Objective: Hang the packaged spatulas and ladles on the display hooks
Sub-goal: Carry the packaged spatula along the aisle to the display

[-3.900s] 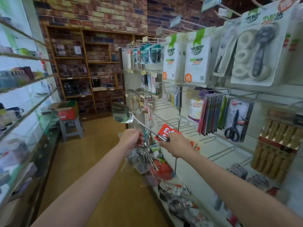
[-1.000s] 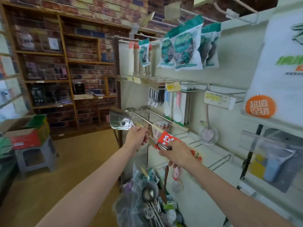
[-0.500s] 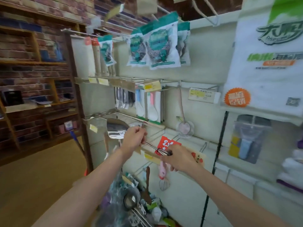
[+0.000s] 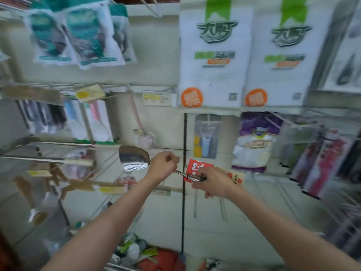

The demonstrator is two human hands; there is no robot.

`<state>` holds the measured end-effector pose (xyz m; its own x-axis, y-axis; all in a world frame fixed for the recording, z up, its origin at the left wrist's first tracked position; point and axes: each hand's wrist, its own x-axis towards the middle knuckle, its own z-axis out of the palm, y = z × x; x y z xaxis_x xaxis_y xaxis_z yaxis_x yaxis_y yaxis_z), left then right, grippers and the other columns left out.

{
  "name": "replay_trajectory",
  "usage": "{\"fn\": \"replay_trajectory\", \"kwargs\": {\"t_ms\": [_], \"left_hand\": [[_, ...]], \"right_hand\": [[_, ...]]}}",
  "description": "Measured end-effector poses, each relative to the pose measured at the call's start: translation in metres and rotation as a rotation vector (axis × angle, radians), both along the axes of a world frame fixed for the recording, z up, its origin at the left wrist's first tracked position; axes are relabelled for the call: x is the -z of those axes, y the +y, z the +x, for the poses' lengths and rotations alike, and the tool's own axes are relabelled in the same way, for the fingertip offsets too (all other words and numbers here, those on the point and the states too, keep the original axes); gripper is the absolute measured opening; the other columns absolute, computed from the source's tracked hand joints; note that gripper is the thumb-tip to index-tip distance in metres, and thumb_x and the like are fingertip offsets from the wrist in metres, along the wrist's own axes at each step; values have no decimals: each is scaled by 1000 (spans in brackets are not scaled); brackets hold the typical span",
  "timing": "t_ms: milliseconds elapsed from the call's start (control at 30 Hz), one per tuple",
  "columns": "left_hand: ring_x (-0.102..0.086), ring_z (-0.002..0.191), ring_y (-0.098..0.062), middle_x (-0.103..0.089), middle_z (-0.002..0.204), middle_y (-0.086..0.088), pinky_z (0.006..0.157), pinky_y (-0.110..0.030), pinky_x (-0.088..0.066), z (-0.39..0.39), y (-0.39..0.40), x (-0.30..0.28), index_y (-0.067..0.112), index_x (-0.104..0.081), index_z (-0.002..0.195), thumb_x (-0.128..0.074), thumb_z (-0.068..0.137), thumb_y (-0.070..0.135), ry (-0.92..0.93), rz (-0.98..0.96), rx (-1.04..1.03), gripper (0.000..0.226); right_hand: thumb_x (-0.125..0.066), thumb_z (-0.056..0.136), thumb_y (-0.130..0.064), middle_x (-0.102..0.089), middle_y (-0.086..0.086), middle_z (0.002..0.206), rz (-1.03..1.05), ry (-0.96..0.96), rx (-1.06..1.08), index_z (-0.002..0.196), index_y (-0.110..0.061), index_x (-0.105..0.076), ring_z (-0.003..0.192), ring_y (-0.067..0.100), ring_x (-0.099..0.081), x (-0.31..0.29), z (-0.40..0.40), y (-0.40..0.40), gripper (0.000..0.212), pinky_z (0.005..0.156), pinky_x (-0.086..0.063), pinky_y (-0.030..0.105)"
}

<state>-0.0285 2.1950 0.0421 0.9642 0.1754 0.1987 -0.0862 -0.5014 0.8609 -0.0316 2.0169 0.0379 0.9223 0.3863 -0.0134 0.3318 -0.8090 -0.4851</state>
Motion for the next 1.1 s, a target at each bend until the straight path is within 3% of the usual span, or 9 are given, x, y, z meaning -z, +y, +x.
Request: {"fn": "replay_trajectory", "kwargs": {"t_ms": [167, 333, 467, 600, 700, 900, 1100], "left_hand": [[-52, 64, -12, -56, 63, 7, 68, -21, -34, 11, -43, 7, 17, -57, 70, -62, 85, 23, -33, 242, 133, 16], [-64, 78, -13, -70, 85, -1, 71, -22, -47, 15, -92, 20, 16, -66, 83, -64, 83, 25, 102, 313, 339, 10], [-61, 58, -8, -68, 71, 2, 56, -14, -46, 9, -126, 30, 12, -66, 85, -62, 87, 33, 286, 456, 602, 21], [-55, 52, -6, -63, 63, 8, 57, -18, -42, 8, -158, 41, 15, -65, 79, -60, 88, 39, 343, 529, 686, 26], [-55, 53, -6, -63, 65, 7, 60, -20, -44, 5, -177, 52, 21, -62, 73, -62, 87, 37, 382, 515, 731, 21], [-60, 63, -7, -64, 73, 6, 67, -19, -45, -8, -211, 92, 18, -62, 85, -60, 89, 25, 479, 522, 766, 9], [-61, 72, -11, -70, 96, -12, 69, -20, -46, -19, -247, 134, 15, -62, 96, -51, 94, 18, 608, 638, 792, 12]], "right_hand": [[-64, 84, -35, -67, 0, 75, -13, 48, 71, 72, -25, -53, 64, 15, -71, 4, -8, -53, 20, 72, -59, 37], [-65, 85, -35, -66, 1, 80, -34, 94, 70, 69, -26, -49, 65, 13, -70, 16, -18, -107, 24, 66, -56, 30], [-65, 85, -34, -66, -1, 82, -41, 159, 34, 77, -25, -55, 66, 12, -70, 25, -25, -147, 16, 66, -57, 27], [-66, 85, -34, -63, -5, 77, -58, 215, -3, 74, -28, -54, 66, 11, -68, 33, -27, -180, 17, 66, -54, 29], [-67, 84, -34, -66, -2, 84, -53, 258, -1, 84, -21, -59, 70, 13, -70, 45, -25, -201, 15, 72, -56, 32], [-63, 86, -38, -70, 0, 89, -123, 321, -54, 89, -17, -60, 73, 10, -70, 84, -28, -239, 21, 78, -56, 37], [-57, 88, -42, -69, -2, 94, -174, 397, -115, 93, -20, -62, 83, 13, -69, 129, -35, -267, 22, 84, -54, 36]]}}
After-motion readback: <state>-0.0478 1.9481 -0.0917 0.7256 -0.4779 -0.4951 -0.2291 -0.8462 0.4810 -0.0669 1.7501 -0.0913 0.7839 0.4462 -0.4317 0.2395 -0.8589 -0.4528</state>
